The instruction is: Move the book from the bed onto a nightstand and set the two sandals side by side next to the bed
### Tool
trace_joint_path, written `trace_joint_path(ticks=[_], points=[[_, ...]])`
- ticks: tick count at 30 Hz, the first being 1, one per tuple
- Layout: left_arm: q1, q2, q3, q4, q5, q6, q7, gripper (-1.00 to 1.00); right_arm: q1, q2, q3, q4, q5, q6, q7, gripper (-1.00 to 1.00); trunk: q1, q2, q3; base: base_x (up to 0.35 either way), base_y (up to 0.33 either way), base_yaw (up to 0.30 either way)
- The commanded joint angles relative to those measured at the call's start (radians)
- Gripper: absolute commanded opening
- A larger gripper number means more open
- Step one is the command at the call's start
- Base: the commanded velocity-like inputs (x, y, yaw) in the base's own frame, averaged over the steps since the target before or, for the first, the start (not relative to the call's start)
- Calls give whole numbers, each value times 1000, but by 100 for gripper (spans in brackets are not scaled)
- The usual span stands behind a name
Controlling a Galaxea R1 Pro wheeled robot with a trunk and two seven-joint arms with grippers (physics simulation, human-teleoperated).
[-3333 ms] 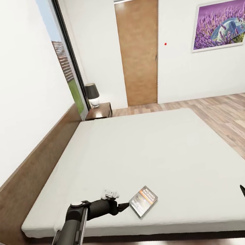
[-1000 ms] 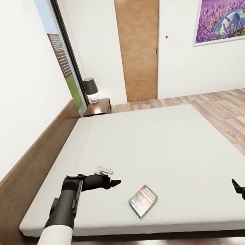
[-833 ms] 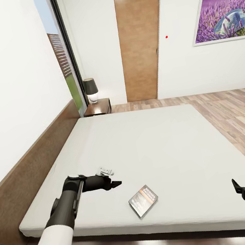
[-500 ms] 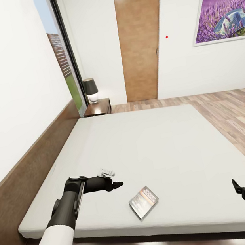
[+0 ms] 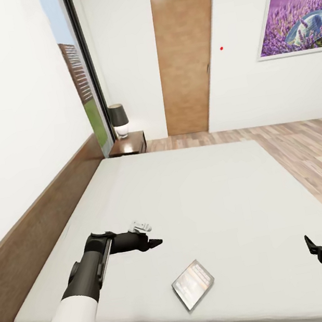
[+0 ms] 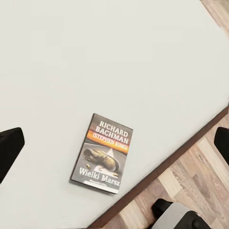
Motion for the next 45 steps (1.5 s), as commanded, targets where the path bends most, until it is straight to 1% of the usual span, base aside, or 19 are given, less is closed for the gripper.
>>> trace_joint_path(ticks=[1, 5, 11, 23, 27, 35, 45], points=[[-1, -3, 4, -1, -8, 7, -9, 100, -1, 0, -3, 0, 10, -4, 6, 100, 1, -1, -2, 303, 0, 0], [-1, -12, 4, -1, -7, 7, -10, 100, -1, 1, -3, 0, 10, -3, 6, 100, 1, -1, -2, 158, 0, 0], [-1, -14, 4, -1, -7, 8, -10, 100, -1, 0, -3, 0, 10, -3, 7, 100, 1, -1, -2, 23, 0, -15], [-1, -15, 4, -1, -7, 7, -10, 100, -1, 0, -3, 0, 10, -3, 7, 100, 1, -1, 3, 1, 0, -185], [-1, -15, 4, -1, -7, 7, -10, 100, -1, 1, -3, 0, 10, -3, 6, 100, 1, -1, 3, 54, 0, -32], [-1, -15, 4, -1, -7, 7, -10, 100, -1, 1, -3, 0, 11, -3, 6, 100, 1, -1, 3, 214, 0, -4], [0, -15, 4, -1, -8, 7, -10, 100, -1, 1, -3, 0, 10, -3, 6, 100, 1, -1, 3, 45, 0, 0]])
